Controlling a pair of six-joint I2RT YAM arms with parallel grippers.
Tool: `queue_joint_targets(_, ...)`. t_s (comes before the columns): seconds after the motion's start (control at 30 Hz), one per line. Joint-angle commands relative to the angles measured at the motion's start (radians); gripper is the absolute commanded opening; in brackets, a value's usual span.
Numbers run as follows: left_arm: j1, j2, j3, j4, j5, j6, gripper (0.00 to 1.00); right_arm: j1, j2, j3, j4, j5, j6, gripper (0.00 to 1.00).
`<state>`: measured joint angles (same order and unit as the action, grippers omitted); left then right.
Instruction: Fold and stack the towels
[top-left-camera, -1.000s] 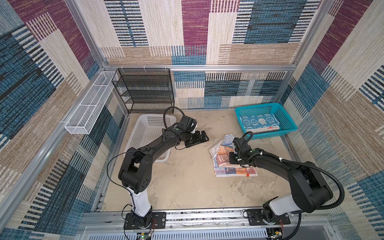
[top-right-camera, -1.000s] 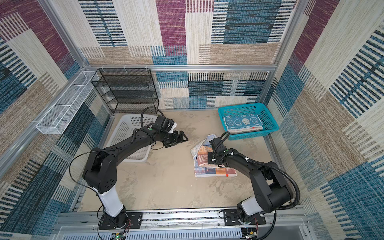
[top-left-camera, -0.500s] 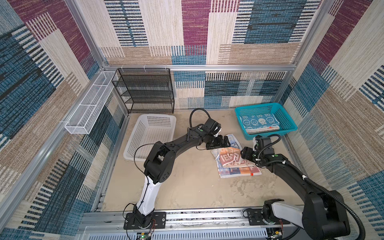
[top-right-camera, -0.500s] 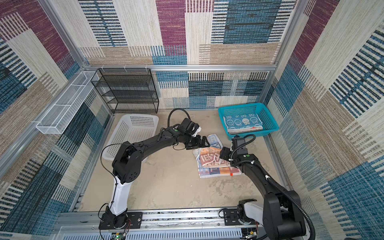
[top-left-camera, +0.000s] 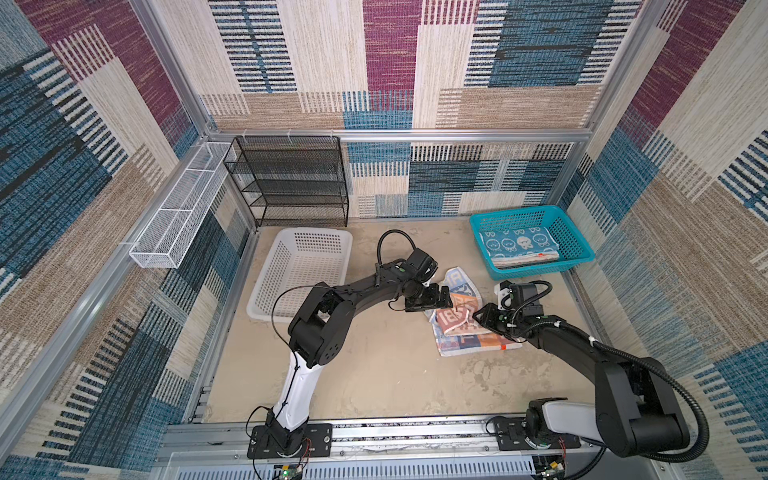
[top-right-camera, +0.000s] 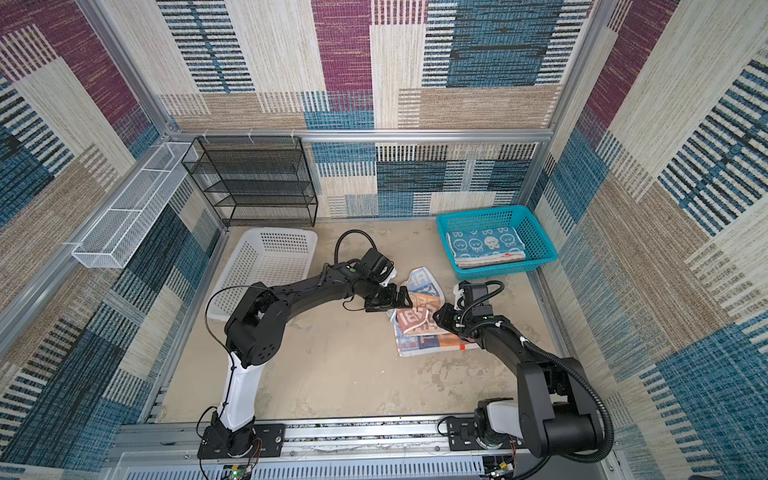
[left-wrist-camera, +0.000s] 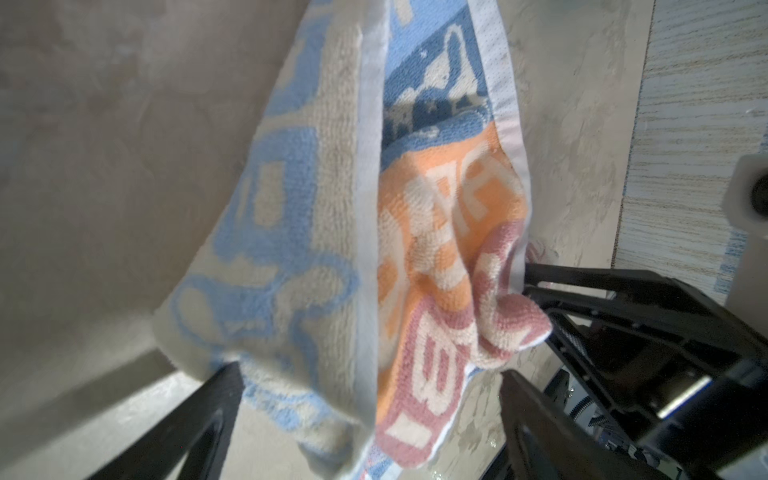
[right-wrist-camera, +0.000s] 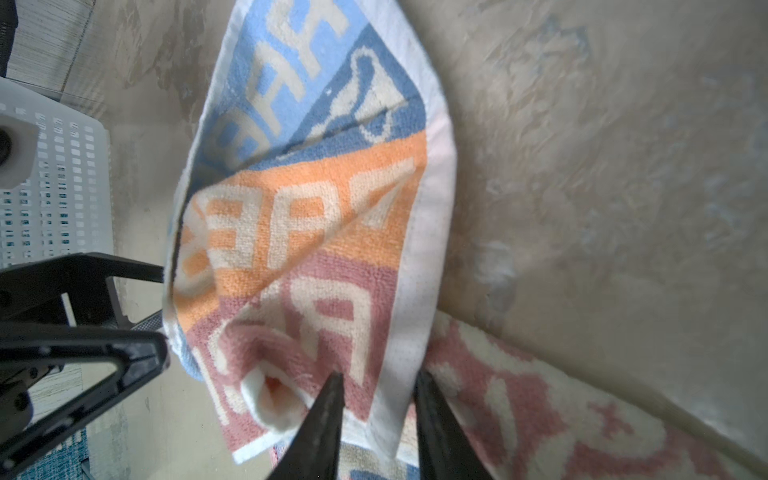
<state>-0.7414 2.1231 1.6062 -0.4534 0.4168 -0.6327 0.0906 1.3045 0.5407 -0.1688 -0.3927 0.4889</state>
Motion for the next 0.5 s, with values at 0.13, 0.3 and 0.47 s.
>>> queue_joint_targets(0.13, 0.011, -0.040, -0.017, -0.002, -0.043, 0.013, 0.99, 0.001, 0.030, 0.017, 0.082, -0.088, 0.011, 0.28)
queue_joint_targets(0.3, 0.027, -0.062, -0.044, -0.024, -0.059, 0.032, 0.99, 0.007, 0.068, 0.041, 0.097, -0.093, -0.001, 0.29)
queue_joint_targets(0.47, 0.065, -0.161, -0.103, 0.002, -0.050, 0.017, 0.99, 0.009, 0.128, 0.088, 0.098, -0.086, 0.005, 0.27)
